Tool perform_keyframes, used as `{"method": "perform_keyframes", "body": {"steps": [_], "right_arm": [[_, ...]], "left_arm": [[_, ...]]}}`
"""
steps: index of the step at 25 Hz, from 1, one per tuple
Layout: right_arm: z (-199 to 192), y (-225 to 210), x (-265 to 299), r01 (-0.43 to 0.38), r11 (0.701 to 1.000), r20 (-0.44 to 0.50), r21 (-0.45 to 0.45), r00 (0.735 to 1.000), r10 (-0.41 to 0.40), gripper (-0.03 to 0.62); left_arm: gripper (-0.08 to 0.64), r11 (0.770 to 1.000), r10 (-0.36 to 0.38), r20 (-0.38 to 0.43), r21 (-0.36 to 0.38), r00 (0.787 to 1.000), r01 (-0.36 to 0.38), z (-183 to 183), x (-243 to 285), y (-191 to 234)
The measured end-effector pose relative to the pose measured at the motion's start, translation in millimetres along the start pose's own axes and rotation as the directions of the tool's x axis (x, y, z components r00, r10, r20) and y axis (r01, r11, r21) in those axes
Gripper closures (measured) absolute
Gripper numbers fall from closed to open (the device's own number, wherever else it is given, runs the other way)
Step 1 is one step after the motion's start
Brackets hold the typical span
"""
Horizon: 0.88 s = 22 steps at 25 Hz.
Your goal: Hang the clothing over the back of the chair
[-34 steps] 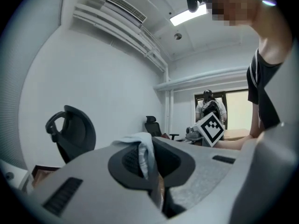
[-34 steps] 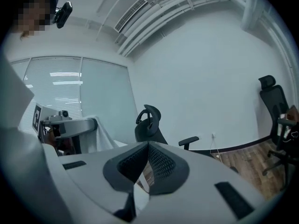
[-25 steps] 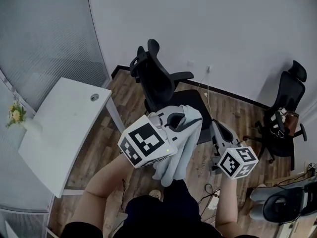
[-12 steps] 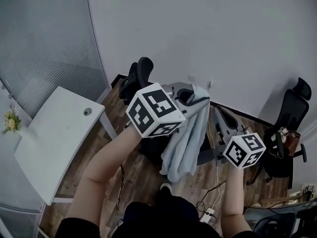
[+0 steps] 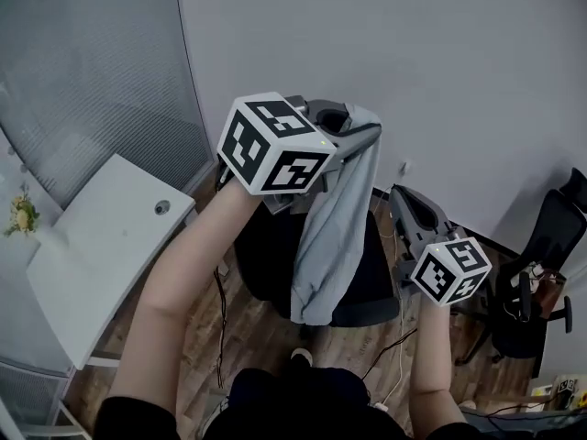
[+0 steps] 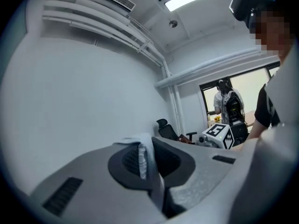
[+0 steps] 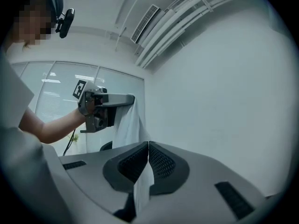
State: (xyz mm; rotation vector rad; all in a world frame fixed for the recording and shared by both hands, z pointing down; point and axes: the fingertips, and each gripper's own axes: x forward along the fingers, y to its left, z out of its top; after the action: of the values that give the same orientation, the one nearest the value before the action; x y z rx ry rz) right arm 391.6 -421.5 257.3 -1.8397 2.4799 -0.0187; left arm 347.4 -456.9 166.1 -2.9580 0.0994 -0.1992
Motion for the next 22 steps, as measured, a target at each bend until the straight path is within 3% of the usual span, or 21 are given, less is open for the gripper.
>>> {"method": "perform_keyframes", "body": {"steps": [11, 22], "right_arm": [[-15.3, -2.3, 47.4, -0.127, 0.992, -0.024, 0.027, 0.992, 0.128, 0.563], [-22.5, 30.9, 77.4, -0.159, 0.987, -0.049, 0.037, 0.986, 0.160, 0.563]], "left_arm": [[0.543, 0.969, 0.248, 0.000, -0.009, 0.969, -0.248, 30.5, -39.1, 100.4], [0.543, 0.901, 0.432, 0.095, -0.006, 0.897, -0.433, 75.7, -153.4, 160.8]]}}
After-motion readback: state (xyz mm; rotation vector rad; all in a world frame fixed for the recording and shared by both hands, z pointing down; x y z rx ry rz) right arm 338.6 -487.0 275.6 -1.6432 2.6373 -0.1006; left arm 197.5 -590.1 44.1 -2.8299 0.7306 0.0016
